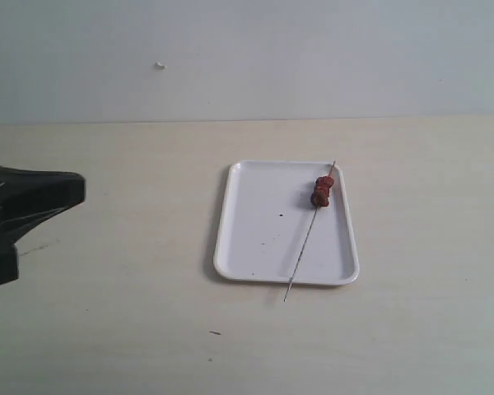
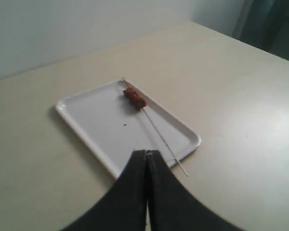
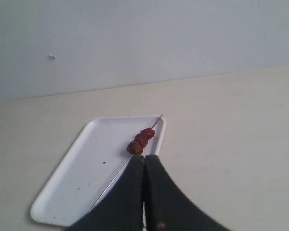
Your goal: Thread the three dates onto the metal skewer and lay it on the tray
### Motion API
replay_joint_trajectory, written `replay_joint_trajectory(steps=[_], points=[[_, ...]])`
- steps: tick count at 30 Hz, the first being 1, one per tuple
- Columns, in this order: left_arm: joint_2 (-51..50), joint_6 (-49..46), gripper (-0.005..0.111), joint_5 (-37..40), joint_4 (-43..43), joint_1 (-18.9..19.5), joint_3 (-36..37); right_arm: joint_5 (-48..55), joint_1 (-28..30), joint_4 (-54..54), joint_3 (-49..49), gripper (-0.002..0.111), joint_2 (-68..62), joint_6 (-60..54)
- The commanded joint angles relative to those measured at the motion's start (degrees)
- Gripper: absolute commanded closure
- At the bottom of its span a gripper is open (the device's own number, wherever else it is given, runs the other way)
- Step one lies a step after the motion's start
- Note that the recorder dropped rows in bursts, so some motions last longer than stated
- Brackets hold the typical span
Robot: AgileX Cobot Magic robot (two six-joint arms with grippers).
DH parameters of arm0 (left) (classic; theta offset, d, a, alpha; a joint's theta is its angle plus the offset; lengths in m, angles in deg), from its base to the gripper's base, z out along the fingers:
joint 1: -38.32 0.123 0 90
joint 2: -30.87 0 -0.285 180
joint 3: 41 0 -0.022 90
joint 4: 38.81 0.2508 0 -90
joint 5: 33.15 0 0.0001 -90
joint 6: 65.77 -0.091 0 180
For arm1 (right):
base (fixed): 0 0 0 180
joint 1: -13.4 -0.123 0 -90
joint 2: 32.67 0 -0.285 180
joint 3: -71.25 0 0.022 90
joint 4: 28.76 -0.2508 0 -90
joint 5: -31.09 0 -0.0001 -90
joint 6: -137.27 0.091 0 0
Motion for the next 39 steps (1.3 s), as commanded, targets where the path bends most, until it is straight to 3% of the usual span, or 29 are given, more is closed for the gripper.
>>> replay_joint_trajectory(steps=[1, 6, 23, 31, 39], points=[[11.95, 3.87, 0.107, -11.09, -0.69, 0.11, 5.31, 1.1, 0.01, -0.5, 4.37, 0.108, 6.16, 0.61], [21.22, 8.53, 0.107, -21.7, -0.69, 0.11, 8.85, 1.59, 0.01, -9.33, 6.74, 0.108, 8.3, 1.08], [27.03, 9.63, 0.107, -21.39, -0.69, -0.76, 10.78, 0.76, 0.01, -10.82, 6.74, 0.108, 8.3, 0.95], [46.0, 13.3, 0.107, -26.36, -0.69, -0.52, 16.82, 0.76, 0.01, -10.82, 6.74, 0.108, 8.3, 0.95], [51.76, 13.18, 0.107, -31.85, -0.69, -0.52, 20.52, 0.76, 0.01, -10.82, 6.74, 0.108, 8.3, 0.95]])
